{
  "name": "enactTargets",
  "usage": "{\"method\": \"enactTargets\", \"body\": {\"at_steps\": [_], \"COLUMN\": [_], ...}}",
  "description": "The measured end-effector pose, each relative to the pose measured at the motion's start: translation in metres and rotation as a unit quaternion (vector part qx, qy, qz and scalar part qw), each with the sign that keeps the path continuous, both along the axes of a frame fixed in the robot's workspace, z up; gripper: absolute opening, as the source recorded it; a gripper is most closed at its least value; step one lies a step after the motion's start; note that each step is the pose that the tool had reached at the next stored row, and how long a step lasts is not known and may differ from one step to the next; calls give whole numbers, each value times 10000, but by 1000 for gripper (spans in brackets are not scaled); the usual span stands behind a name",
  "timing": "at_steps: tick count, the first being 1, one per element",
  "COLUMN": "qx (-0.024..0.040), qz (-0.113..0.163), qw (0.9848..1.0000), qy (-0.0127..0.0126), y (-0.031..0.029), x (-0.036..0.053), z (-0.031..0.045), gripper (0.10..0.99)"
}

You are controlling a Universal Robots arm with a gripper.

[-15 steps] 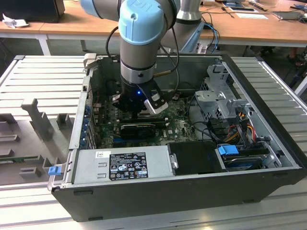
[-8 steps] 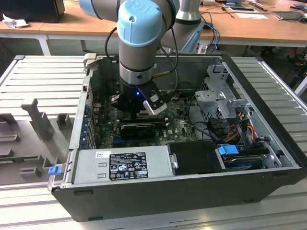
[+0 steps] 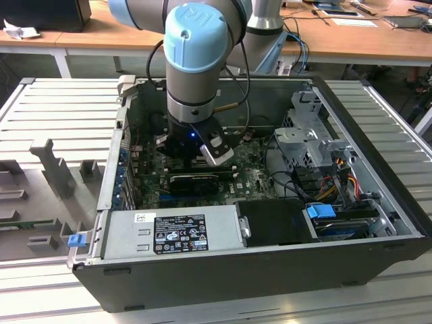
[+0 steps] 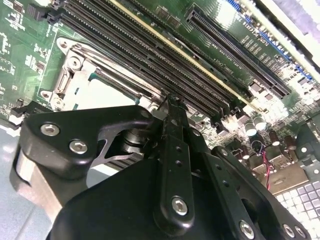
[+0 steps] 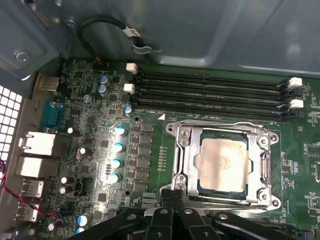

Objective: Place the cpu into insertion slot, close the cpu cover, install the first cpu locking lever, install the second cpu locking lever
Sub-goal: 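Install the second cpu locking lever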

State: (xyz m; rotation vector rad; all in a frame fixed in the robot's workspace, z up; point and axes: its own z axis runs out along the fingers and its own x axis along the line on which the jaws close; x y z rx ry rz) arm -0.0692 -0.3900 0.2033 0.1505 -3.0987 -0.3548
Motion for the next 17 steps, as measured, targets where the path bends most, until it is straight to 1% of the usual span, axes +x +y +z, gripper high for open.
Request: {"method": "enactTargets", "body": {"at_steps": [2, 4, 7, 9, 11, 15, 16, 17], "qx": [40, 63, 116, 139, 143, 143, 143, 143], "qz": [6, 9, 21, 29, 32, 39, 42, 44], "qw": [10000, 10000, 9999, 9999, 9999, 9999, 9999, 9999], "qy": [1, 0, -1, 1, 0, 0, 0, 0], "y": [0, 0, 0, 0, 0, 1, 1, 1], "x": [-8, -10, -13, -21, -23, -24, -24, -24], "z": [-17, -31, -59, -60, -57, 9, 32, 75], "gripper": [106, 106, 106, 106, 106, 106, 106, 106]}}
